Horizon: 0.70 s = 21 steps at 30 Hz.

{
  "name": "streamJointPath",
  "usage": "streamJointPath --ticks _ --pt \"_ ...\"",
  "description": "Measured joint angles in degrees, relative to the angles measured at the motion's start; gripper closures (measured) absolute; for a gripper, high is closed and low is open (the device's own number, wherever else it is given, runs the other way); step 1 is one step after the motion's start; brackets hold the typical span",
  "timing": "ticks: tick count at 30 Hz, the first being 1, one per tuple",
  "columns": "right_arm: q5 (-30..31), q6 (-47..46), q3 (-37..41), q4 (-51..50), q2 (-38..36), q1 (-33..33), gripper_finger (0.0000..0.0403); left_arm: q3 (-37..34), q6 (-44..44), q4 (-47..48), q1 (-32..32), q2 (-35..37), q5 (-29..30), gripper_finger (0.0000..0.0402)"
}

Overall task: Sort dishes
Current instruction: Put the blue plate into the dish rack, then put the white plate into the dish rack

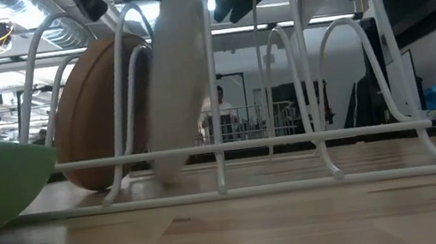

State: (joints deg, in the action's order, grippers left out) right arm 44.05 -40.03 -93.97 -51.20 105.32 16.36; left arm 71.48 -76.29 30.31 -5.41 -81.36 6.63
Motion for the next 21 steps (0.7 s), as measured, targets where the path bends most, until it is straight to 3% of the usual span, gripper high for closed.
streamJointPath --ticks 10,21 --pt "0.44 0.76 0.00 0.21 0.02 0.11 0.0233 0.02 9.63 0.30 -1.85 1.40 0.85 0.0335" --pt "0.31 3.26 -0.78 -0.03 -0.17 0.11 0.0233 0.05 28.42 1.02 -7.26 10.31 11.06 0.0335"
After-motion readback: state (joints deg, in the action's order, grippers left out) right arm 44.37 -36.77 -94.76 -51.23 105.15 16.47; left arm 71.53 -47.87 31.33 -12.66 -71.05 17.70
